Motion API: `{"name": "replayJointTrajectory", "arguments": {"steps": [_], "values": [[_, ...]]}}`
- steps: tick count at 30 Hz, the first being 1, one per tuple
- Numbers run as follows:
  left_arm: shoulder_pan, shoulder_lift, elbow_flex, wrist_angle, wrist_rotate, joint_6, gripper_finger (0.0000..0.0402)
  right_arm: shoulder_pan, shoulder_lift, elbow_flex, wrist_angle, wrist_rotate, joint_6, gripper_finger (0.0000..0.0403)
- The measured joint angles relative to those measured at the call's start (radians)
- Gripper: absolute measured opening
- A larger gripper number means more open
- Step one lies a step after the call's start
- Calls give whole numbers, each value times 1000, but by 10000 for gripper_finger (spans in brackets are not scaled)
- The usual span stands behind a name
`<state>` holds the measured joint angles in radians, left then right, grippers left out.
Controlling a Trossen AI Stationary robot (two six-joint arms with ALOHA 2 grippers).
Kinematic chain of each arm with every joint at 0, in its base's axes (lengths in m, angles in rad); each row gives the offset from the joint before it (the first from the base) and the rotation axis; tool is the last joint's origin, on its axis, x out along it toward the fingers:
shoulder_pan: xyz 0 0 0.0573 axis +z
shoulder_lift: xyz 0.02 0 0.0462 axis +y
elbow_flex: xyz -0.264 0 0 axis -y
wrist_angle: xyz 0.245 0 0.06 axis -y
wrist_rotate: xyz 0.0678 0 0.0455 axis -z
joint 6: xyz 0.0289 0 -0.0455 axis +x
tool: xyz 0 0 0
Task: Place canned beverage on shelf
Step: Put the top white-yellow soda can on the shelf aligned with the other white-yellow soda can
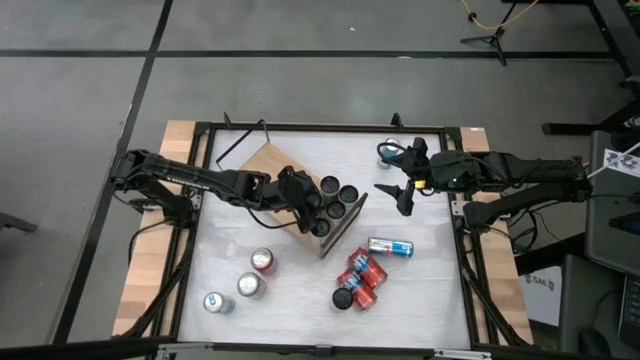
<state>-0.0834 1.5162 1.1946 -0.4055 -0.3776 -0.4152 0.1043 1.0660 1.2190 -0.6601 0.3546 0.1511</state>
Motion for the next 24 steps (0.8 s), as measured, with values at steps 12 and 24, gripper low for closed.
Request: {"name": "replayJointTrajectory", "arguments": {"steps": [12,24], "values": [[0,-120,0,-5,1,6,312,0,0,0,0,0,0,324],[-32,-202,1,-324,54,-98,312,0,0,0,0,0,0,324]]}}
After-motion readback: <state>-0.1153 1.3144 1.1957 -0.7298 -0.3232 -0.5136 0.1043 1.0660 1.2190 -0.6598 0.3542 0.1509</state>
